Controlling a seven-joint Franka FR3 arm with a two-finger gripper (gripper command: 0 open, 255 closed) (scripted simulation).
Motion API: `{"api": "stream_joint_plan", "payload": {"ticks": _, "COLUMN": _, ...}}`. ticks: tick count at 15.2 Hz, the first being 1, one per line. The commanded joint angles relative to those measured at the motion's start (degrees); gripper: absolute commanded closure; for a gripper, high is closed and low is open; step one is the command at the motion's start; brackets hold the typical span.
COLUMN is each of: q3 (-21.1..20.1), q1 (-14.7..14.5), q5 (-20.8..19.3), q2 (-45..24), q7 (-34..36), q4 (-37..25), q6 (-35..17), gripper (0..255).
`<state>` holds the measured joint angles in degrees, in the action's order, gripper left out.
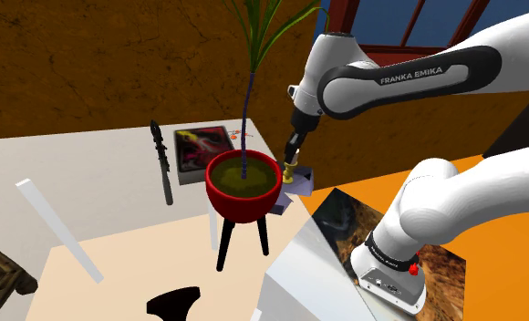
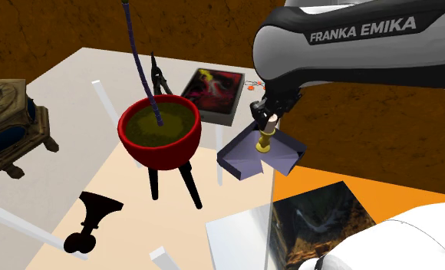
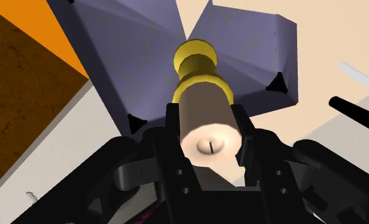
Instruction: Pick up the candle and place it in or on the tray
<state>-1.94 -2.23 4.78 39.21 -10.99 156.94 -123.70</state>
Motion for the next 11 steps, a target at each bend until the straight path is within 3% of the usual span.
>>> {"api": "stream_joint_plan", "payload": {"ticks": 1, "q3": -0.1, "q1": -0.1, "q5": 0.1, "q2": -0.6, "q7": 0.0, "q4": 1.2, "q6": -1.8, "gripper": 255}}
{"api": "stream_joint_plan", "payload": {"ticks": 8, "q3": -0.1, "q1": -0.1, "q5": 0.1, "q2": -0.6, "q7": 0.0, "q4": 1.2, "q6": -1.8, "gripper": 255}}
{"api": "stream_joint_plan", "payload": {"ticks": 9, "q3": -0.1, "q1": -0.1, "q5": 0.1, "q2": -0.6, "q7": 0.0, "q4": 1.2, "q6": -1.8, "gripper": 0}}
{"api": "stream_joint_plan", "payload": {"ticks": 11, "q3": -0.1, "q1": -0.1, "q5": 0.1, "q2": -0.6, "q7": 0.0, "q4": 1.2, "q6": -1.8, "gripper": 0}}
